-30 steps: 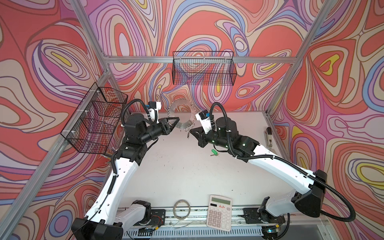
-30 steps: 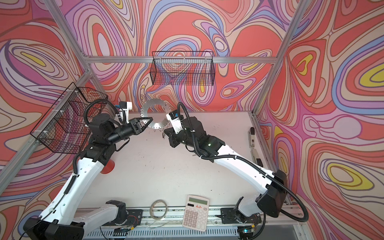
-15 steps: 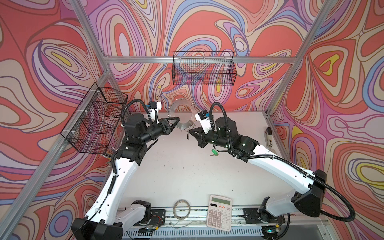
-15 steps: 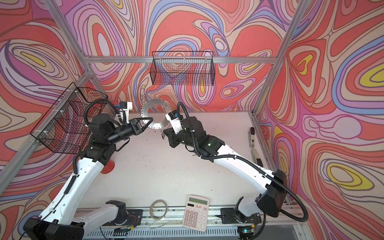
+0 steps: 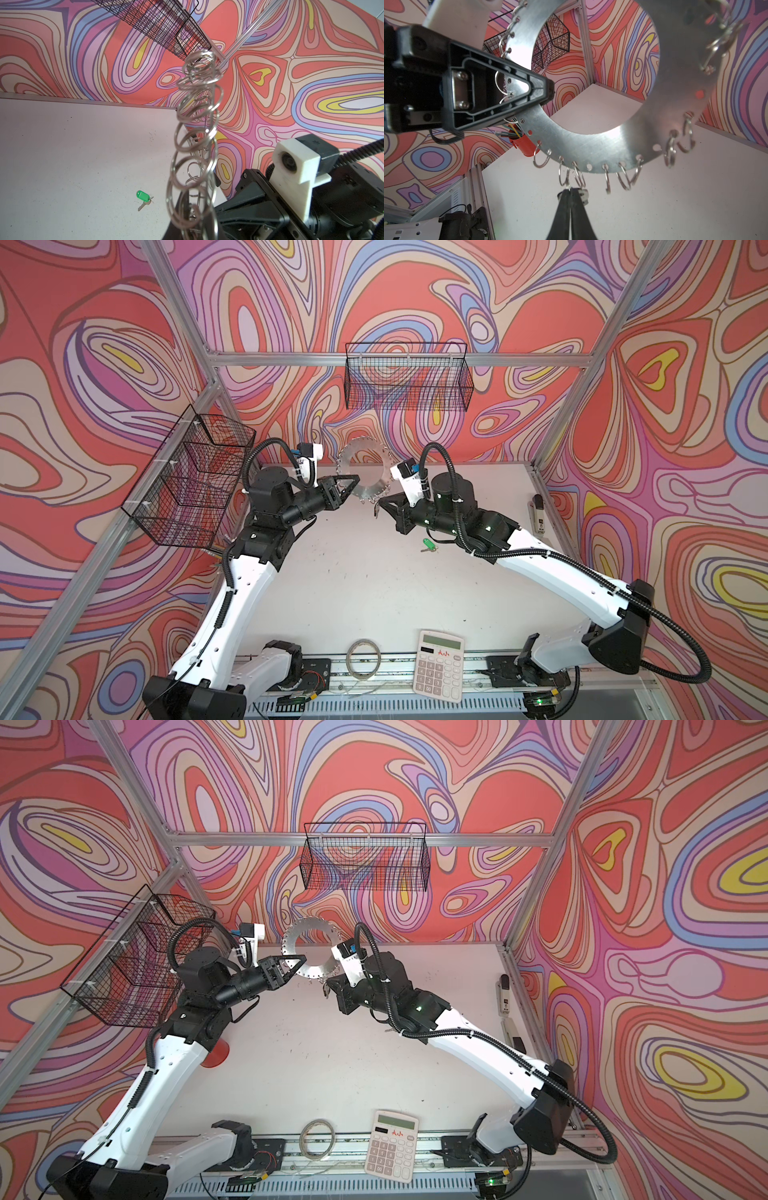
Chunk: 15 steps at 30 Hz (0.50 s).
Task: Attach keys to a key ring
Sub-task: Insert the key into the keyring.
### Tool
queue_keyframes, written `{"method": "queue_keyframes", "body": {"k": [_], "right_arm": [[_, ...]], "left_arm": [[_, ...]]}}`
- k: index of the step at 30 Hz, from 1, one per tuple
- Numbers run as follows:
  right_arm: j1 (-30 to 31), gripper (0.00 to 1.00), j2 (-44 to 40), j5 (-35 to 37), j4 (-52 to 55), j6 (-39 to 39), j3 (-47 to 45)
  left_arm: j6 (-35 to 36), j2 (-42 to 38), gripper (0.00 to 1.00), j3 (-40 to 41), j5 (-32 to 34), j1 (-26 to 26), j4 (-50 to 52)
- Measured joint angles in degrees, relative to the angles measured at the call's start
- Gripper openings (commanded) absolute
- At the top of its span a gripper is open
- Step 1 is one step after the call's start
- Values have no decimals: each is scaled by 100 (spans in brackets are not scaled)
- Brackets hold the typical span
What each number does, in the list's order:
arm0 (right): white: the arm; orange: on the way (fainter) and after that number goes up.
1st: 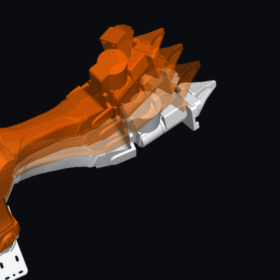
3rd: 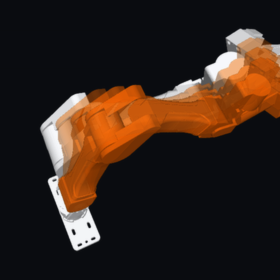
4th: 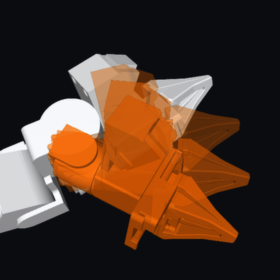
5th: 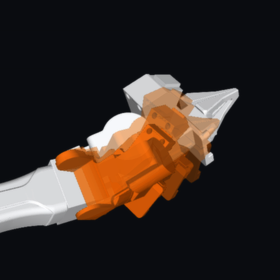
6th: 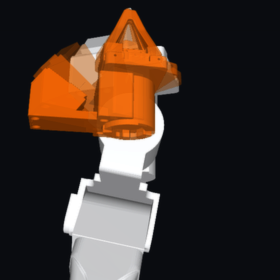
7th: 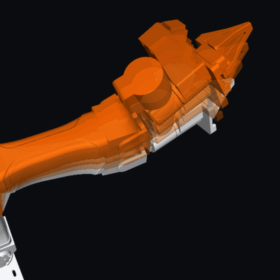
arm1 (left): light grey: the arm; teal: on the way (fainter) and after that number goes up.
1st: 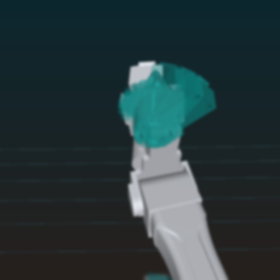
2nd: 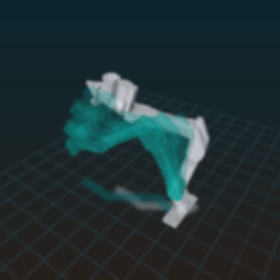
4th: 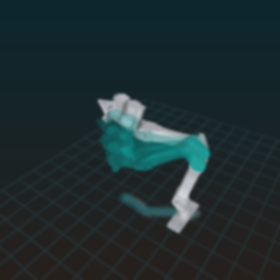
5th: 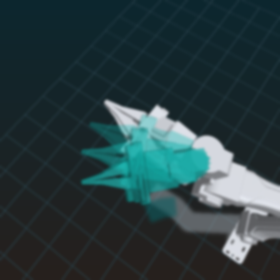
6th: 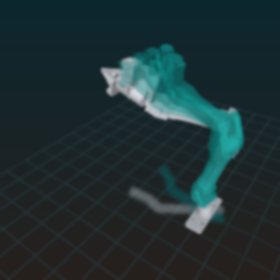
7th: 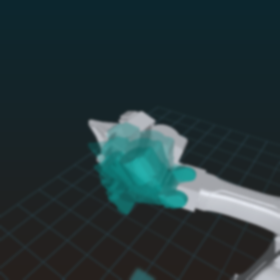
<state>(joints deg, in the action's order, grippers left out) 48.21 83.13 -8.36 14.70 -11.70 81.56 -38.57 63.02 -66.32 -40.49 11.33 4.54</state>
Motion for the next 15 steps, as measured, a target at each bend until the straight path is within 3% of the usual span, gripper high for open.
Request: {"method": "queue_keyframes", "body": {"k": [15], "right_arm": [[-2, 0, 22, -11, 37, -142, 107]], "left_arm": [[0, -76, 0, 39, -44, 0, -2]]}}
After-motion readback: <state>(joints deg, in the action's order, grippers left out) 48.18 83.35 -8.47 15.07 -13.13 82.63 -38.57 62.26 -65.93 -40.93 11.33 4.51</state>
